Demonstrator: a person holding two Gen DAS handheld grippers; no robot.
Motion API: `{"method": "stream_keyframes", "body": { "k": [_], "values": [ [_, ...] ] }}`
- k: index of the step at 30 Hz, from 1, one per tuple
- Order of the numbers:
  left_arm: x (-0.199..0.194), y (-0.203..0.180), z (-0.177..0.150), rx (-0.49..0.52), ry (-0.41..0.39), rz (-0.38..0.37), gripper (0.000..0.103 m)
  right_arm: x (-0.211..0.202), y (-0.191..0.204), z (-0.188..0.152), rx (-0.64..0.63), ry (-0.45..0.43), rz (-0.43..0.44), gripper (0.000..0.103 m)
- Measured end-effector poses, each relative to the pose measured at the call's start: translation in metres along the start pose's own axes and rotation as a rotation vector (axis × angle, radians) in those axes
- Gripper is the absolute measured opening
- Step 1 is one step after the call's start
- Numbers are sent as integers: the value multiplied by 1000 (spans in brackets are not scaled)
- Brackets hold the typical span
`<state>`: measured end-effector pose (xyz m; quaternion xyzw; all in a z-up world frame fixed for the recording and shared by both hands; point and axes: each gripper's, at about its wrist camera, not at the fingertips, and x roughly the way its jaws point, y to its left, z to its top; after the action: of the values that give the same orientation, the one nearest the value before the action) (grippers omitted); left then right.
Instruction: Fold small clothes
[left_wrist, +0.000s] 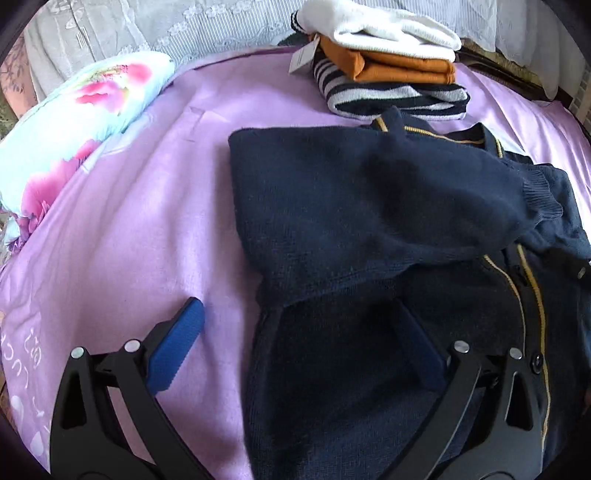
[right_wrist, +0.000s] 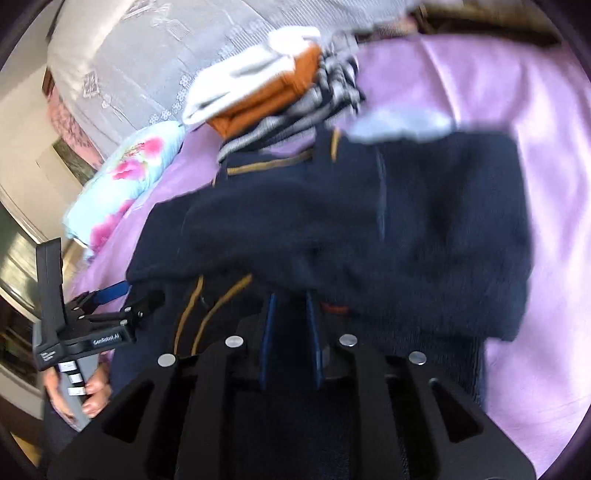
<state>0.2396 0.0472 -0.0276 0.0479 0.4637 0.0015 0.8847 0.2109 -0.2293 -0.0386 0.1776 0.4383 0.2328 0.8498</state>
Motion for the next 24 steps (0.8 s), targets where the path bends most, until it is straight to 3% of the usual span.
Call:
{"method": "stream_keyframes", "body": {
  "k": [6,9,11,12,15,16,18,24],
  "values": [
    [-23,10,-21,-30,-36,-9,101,-39,-14,-22,61,-65,2,18],
    [-61,10,-43,-28,-127,-103,101,-70,12,-40,-50,-116,-6,21],
    [-80,2,-61,13,-160,-151,101,-75,35,-57,-151,-88,1,27],
    [-83,-5,-70,47,-148,-159,101,-72,45,-68,-199,-49,-9,33],
    [-76,-21,-93,135,-57,-137,101,-59,61,-103,-319,69,-93,38],
    [-72,-26,-102,162,-27,-104,101,-63,67,-115,-383,45,-131,40],
    [-80,-27,-110,168,-52,-85,101,-72,72,-129,-432,43,-172,44],
    [-94,1,-130,80,-29,-199,101,-108,53,-155,-398,28,-161,46]
  ]
}}
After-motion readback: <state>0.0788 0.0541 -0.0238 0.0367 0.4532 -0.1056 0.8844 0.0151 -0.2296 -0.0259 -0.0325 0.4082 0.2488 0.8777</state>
